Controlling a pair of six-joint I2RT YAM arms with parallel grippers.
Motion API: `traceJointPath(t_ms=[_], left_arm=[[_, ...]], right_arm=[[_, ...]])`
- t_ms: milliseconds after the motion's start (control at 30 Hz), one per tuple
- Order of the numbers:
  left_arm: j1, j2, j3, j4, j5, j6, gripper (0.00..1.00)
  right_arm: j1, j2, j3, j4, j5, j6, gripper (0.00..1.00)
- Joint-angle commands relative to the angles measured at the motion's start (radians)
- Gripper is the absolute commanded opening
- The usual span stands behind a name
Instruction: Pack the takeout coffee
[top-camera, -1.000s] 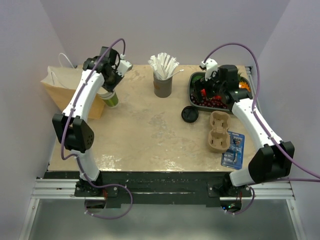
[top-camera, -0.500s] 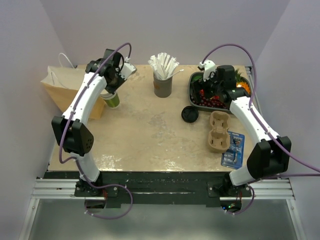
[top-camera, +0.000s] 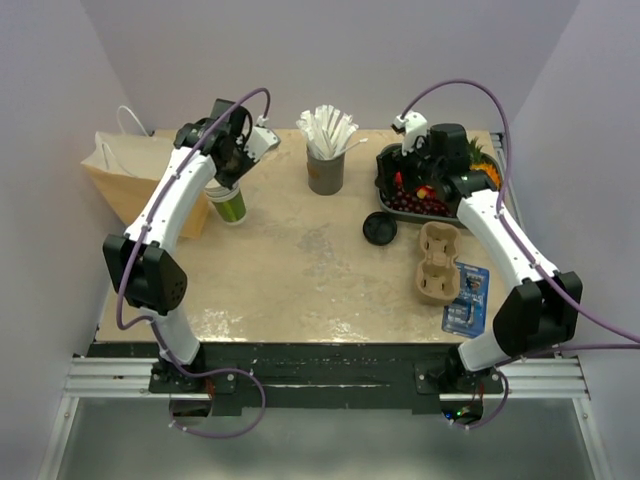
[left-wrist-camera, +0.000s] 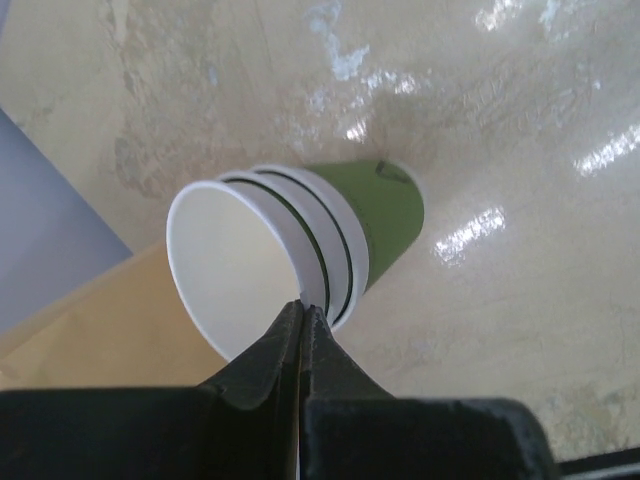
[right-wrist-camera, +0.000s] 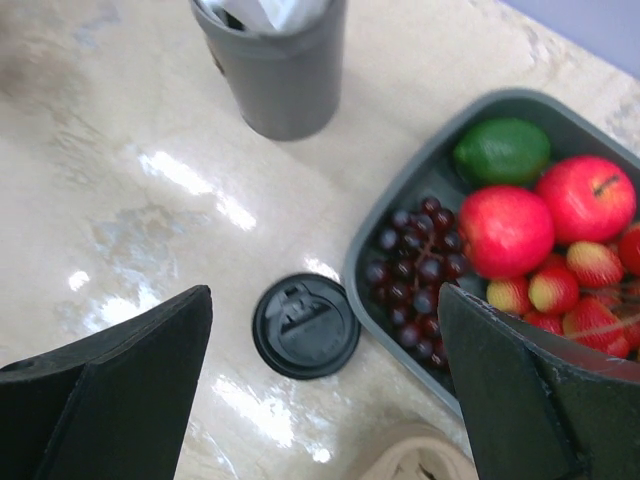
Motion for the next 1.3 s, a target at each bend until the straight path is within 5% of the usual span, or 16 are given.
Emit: traceJointPath(t_ms=[0, 67, 133, 233, 333, 533, 700, 1267], left_arm=[[-0.033, -0.039, 0.014, 0.037, -0.057, 0.055, 0.0], [-0.059, -0.01, 0.05, 0.014, -0.09, 0.033, 0.0], [-0.015, -0.034, -0.078, 0.083, -0.056, 0.053, 0.0], [-0.032, -0.009, 0.058, 0.002, -0.02, -0.008, 0.0], [-0.032, -0.055, -0.174, 0.129, -0.099, 0.021, 0.0], [-0.033, -0.1, -0.214, 0.204, -0.163, -0.015, 0.0], [-0.038, -0.166, -0.298, 0.329, -0.223, 0.05, 0.0], [-0.016, -0.149, -0.243, 0.226, -0.179, -0.105, 0.0]], right_arm=[[0.045, 0.018, 0.072, 0.061, -0.058, 0.063, 0.96], [0.075, 0.028, 0.087, 0.071, -0.064, 0.086, 0.96], [0.097, 0.045, 0.098, 0.109, -0.067, 0.149, 0.95], [0.14, 0.09, 0.141, 0.146, -0.043, 0.302, 0.96], [0.233, 0.166, 0.204, 0.201, -0.038, 0.434, 0.95], [0.339, 0.344, 0.383, 0.192, 0.053, 0.564, 0.95], [0.352, 0.505, 0.468, 0.227, -0.026, 0.701, 0.95], [0.453, 0.801, 0.61, 0.529, -0.251, 1.069, 0.99]])
